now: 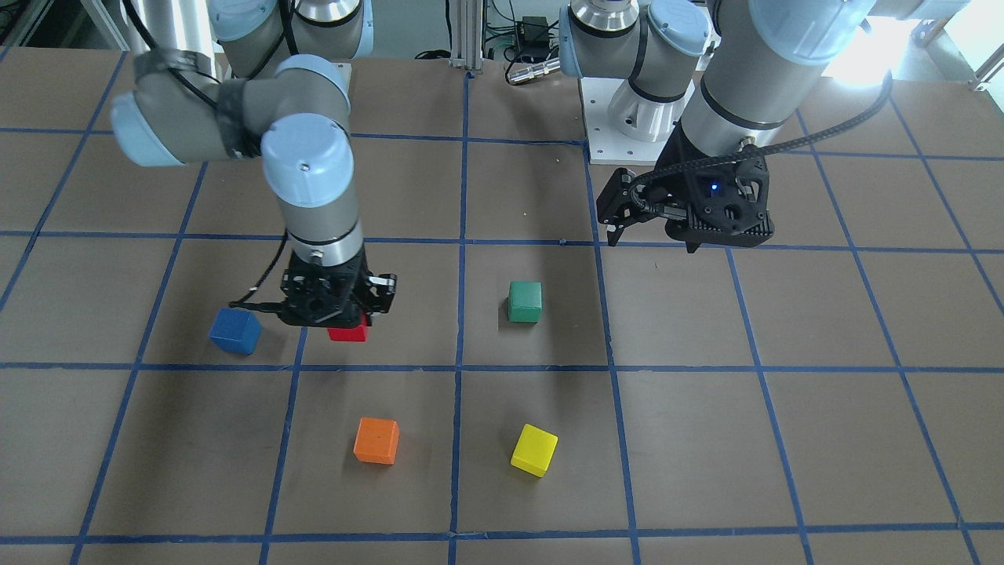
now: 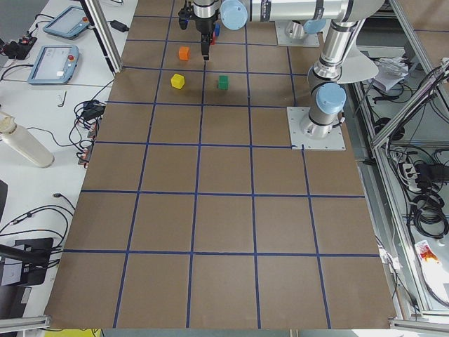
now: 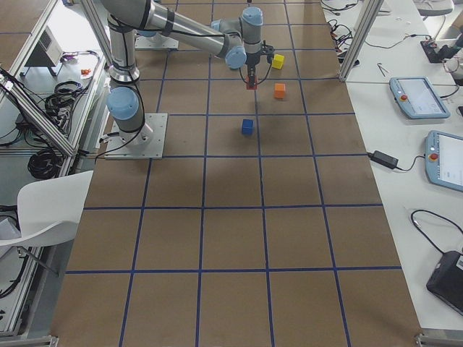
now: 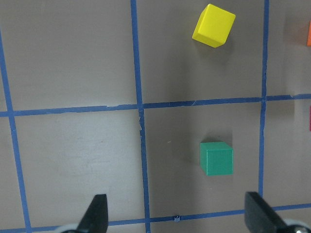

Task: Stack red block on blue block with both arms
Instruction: 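Lift the red cube with the right gripper and carry it over the blue cube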

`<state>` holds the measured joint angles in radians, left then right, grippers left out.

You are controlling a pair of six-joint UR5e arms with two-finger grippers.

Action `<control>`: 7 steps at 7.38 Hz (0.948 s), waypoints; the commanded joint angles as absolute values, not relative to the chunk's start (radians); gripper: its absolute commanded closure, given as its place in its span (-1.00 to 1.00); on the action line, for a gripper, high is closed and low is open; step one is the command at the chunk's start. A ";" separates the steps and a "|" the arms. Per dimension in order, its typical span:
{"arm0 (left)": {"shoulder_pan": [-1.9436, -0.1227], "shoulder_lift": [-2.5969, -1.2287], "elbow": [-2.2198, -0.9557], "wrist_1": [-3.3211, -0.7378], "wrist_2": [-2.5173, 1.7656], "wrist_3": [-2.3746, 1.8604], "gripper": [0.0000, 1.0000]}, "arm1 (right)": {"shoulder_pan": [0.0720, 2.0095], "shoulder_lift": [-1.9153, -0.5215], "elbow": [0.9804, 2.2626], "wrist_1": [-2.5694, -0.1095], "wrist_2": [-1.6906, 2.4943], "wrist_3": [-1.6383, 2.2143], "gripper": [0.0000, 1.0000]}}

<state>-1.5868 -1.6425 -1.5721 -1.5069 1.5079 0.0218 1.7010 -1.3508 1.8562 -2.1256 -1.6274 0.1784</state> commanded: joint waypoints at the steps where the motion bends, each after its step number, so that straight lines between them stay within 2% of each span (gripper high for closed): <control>1: -1.586 -1.637 -1.571 -1.514 1.508 0.026 -1.00 | 1.493 -1.399 1.867 -2.079 -1.634 0.039 0.51; 3: -1.586 -1.638 -1.571 -1.513 1.508 0.026 -1.00 | 1.419 -1.401 1.920 -2.094 -1.626 0.038 0.56; 7: -1.586 -1.641 -1.571 -1.511 1.508 0.028 -1.00 | 1.416 -1.394 1.994 -2.163 -1.620 0.009 0.56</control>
<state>-1.5862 -1.6407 -1.5713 -1.5114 1.5079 0.0264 1.4180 -1.3979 1.9732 -2.1575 -1.6219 0.0265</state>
